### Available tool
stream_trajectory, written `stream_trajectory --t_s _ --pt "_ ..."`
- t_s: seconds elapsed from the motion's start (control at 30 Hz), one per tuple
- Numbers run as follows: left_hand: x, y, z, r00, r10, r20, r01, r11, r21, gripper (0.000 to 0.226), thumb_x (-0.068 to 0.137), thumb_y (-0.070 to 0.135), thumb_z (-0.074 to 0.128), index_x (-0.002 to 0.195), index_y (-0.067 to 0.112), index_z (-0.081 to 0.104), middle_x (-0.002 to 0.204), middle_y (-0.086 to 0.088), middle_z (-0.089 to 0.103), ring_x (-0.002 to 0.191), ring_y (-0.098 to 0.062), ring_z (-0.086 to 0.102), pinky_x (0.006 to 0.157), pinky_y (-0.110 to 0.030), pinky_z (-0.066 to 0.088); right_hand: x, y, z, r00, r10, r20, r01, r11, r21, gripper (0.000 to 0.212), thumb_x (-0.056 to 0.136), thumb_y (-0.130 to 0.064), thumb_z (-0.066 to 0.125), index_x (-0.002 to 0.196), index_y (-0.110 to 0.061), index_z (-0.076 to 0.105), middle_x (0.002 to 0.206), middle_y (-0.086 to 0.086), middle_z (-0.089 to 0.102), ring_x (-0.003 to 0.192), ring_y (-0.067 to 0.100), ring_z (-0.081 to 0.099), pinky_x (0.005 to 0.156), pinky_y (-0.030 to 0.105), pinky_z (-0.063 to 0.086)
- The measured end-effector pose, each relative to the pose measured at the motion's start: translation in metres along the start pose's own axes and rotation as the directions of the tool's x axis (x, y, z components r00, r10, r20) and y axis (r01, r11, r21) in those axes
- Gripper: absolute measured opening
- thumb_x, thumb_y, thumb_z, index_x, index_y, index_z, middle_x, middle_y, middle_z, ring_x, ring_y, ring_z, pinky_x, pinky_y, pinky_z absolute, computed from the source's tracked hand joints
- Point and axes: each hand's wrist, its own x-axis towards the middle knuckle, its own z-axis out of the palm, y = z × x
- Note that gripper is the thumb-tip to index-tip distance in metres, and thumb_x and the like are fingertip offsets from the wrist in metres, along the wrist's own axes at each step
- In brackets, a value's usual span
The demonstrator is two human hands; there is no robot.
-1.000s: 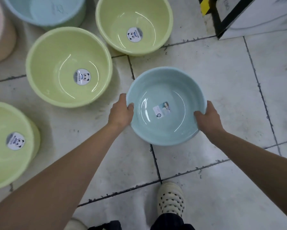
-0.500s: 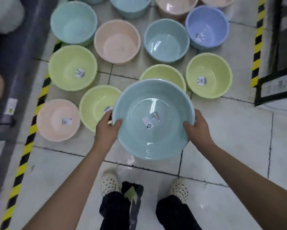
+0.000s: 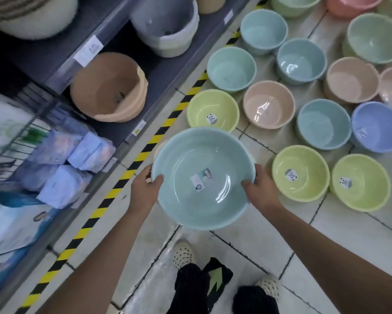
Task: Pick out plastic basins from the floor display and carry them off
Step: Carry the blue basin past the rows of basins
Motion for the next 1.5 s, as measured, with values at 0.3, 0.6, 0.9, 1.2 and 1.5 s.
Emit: stream_trajectory --t_s 0.3,0.6,0.9,1.2,1.5 --pt "0.066 -0.025 -0.042 0.996 -0.065 -0.060 0.069 0.995 0.071 0.034 0.090 0.009 0.063 0.123 0.017 0.064 0.101 0.003 0.068 0.084 -0.010 0.061 0.071 -0.017 0.043 0.052 -0.039 0.065 0.993 0.009 0.116 0.008 0.990 -0.143 0.049 0.088 -0.005 0.051 0.134 -0.019 0.047 0.102 0.000 0.059 0.093 0.024 0.058 0.071 0.029 0.044" --pt "0.158 -0.055 -0.021 0.958 -0.281 0.061 0.268 0.949 0.165 0.026 0.082 0.011 0.062 0.108 0.015 0.064 0.093 -0.004 0.065 0.081 -0.024 0.059 0.066 -0.033 0.051 0.157 -0.024 0.103 0.983 0.061 0.174 0.004 0.936 -0.351 0.043 0.088 -0.017 0.058 0.131 -0.016 0.053 0.099 -0.001 0.059 0.089 0.025 0.057 0.072 0.031 0.044" --pt "0.238 -0.130 0.003 0.954 -0.292 -0.067 0.298 0.907 0.298 0.022 0.087 0.009 0.058 0.106 0.004 0.068 0.091 -0.009 0.065 0.084 -0.026 0.056 0.069 -0.030 0.038 0.253 0.006 0.180 0.967 0.065 0.245 0.052 0.894 -0.445 0.040 0.083 -0.023 0.060 0.123 -0.020 0.058 0.094 0.005 0.066 0.078 0.028 0.059 0.070 0.034 0.051" --pt "0.315 -0.226 0.036 0.953 -0.299 -0.052 0.296 0.879 0.374 0.030 0.087 0.011 0.064 0.116 0.007 0.065 0.098 -0.005 0.064 0.086 -0.023 0.056 0.072 -0.027 0.037 0.331 0.077 0.255 0.984 0.053 0.171 0.039 0.868 -0.495 0.038 0.083 -0.021 0.062 0.120 -0.018 0.062 0.108 0.009 0.069 0.097 0.031 0.062 0.076 0.032 0.047" --pt "0.356 -0.304 0.056 0.959 -0.279 -0.050 0.275 0.876 0.396 0.033 0.083 0.014 0.068 0.116 0.008 0.065 0.108 -0.008 0.070 0.093 -0.027 0.064 0.077 -0.030 0.046 0.376 0.141 0.305 0.981 -0.054 0.186 0.151 0.811 -0.565 0.036 0.079 -0.022 0.062 0.115 -0.020 0.065 0.102 0.010 0.066 0.093 0.033 0.061 0.074 0.031 0.044"
